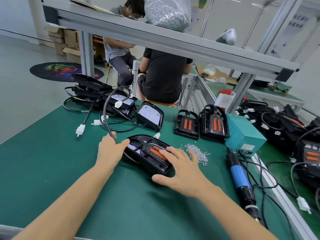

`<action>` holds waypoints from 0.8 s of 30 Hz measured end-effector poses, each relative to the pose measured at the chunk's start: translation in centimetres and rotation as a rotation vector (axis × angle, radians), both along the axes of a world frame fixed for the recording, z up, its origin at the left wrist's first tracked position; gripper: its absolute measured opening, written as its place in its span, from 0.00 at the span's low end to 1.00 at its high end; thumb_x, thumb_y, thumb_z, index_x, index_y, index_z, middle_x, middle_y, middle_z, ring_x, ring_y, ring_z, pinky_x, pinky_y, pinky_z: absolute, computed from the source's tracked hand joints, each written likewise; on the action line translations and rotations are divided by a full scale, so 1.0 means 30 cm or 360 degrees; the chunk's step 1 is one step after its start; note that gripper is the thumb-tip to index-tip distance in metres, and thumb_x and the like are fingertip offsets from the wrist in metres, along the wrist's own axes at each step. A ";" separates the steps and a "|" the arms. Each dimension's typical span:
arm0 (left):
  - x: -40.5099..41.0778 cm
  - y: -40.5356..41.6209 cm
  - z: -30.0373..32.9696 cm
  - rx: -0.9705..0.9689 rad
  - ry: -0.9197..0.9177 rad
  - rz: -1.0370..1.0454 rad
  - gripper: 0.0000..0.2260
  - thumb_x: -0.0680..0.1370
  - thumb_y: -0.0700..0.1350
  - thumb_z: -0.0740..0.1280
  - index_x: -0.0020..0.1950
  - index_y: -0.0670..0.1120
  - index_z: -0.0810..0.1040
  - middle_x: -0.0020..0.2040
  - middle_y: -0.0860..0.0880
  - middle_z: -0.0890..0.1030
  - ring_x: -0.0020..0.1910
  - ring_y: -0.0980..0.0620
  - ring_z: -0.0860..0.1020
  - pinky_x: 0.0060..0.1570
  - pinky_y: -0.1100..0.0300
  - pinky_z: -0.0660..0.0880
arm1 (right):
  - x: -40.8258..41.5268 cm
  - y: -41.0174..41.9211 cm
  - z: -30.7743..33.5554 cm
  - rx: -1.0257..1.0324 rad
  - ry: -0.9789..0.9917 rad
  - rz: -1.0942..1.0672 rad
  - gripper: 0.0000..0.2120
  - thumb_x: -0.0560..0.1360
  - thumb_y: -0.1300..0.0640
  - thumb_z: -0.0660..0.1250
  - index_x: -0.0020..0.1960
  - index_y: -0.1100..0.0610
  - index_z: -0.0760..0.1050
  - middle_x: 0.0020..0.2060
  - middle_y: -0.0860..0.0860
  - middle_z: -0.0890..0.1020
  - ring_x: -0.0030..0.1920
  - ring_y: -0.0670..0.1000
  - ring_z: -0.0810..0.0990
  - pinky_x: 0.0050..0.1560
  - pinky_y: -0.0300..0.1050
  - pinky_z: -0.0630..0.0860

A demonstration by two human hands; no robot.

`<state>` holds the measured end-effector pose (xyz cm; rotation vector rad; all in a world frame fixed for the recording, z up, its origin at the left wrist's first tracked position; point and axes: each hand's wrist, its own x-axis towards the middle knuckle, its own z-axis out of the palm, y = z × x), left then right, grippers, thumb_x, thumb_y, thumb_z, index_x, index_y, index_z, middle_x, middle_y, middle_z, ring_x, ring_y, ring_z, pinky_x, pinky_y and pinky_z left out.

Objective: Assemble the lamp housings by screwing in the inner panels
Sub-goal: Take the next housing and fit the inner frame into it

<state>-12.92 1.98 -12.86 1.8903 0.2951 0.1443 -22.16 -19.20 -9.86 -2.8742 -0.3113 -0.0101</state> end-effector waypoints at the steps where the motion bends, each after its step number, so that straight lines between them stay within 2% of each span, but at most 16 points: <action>1: 0.000 0.003 0.002 0.0068 -0.0007 0.0034 0.26 0.75 0.49 0.70 0.69 0.41 0.67 0.67 0.43 0.71 0.67 0.42 0.68 0.65 0.47 0.67 | -0.001 0.000 -0.002 -0.0021 -0.0018 -0.0004 0.39 0.70 0.26 0.59 0.77 0.40 0.56 0.76 0.43 0.57 0.75 0.42 0.52 0.74 0.54 0.32; 5: -0.006 0.019 0.015 0.0137 0.0031 0.0252 0.37 0.74 0.50 0.71 0.75 0.39 0.57 0.74 0.40 0.60 0.71 0.39 0.60 0.68 0.41 0.61 | -0.016 0.010 -0.005 -0.0084 -0.0159 -0.0052 0.35 0.72 0.29 0.59 0.75 0.41 0.59 0.73 0.43 0.62 0.72 0.45 0.61 0.72 0.51 0.43; 7: -0.027 0.023 0.026 0.0178 -0.0046 0.0344 0.40 0.75 0.49 0.71 0.77 0.40 0.51 0.77 0.41 0.54 0.73 0.40 0.56 0.70 0.41 0.56 | -0.032 0.022 0.000 -0.0132 -0.0234 -0.0074 0.34 0.71 0.28 0.58 0.73 0.42 0.62 0.70 0.43 0.67 0.67 0.47 0.67 0.68 0.48 0.46; 9: -0.056 0.020 0.035 0.0353 -0.0222 0.0386 0.40 0.75 0.47 0.71 0.77 0.40 0.49 0.78 0.42 0.51 0.74 0.41 0.54 0.69 0.42 0.53 | -0.049 0.031 0.002 -0.0196 -0.0270 -0.0084 0.35 0.70 0.28 0.56 0.73 0.43 0.63 0.67 0.44 0.69 0.64 0.50 0.69 0.66 0.49 0.47; 12: -0.089 -0.001 0.037 0.0620 -0.0587 0.0258 0.33 0.75 0.44 0.70 0.75 0.42 0.58 0.77 0.45 0.55 0.74 0.44 0.54 0.70 0.46 0.52 | -0.077 0.035 0.002 -0.0272 -0.0288 -0.0098 0.37 0.68 0.29 0.53 0.74 0.44 0.63 0.68 0.45 0.69 0.64 0.51 0.70 0.66 0.50 0.49; 15: -0.083 -0.035 0.041 0.0739 -0.0736 -0.0068 0.21 0.75 0.41 0.69 0.68 0.43 0.72 0.72 0.46 0.67 0.71 0.44 0.60 0.69 0.48 0.56 | -0.101 0.033 0.001 -0.0253 -0.0273 -0.0100 0.40 0.66 0.28 0.50 0.74 0.44 0.63 0.68 0.46 0.69 0.66 0.51 0.69 0.67 0.51 0.49; 18: -0.051 -0.068 0.046 0.0714 -0.0474 -0.0434 0.17 0.76 0.40 0.68 0.64 0.44 0.75 0.67 0.46 0.73 0.66 0.46 0.68 0.67 0.52 0.63 | -0.113 0.020 0.001 -0.0203 -0.0207 -0.0055 0.43 0.65 0.25 0.49 0.76 0.43 0.59 0.71 0.44 0.65 0.71 0.48 0.62 0.71 0.51 0.41; 21: -0.014 -0.083 0.053 0.0554 -0.0150 -0.0637 0.17 0.75 0.37 0.66 0.64 0.45 0.76 0.64 0.47 0.76 0.60 0.48 0.73 0.61 0.59 0.66 | -0.121 -0.018 0.006 0.0021 -0.0157 -0.0082 0.44 0.64 0.21 0.46 0.75 0.40 0.59 0.71 0.39 0.63 0.72 0.40 0.56 0.72 0.47 0.32; 24: 0.025 -0.070 0.063 0.0506 -0.0022 -0.0653 0.20 0.73 0.33 0.64 0.62 0.46 0.79 0.62 0.48 0.78 0.58 0.50 0.73 0.55 0.60 0.67 | -0.128 -0.082 0.008 0.0180 -0.0154 -0.0226 0.43 0.65 0.19 0.46 0.74 0.40 0.62 0.69 0.37 0.63 0.72 0.36 0.54 0.72 0.43 0.34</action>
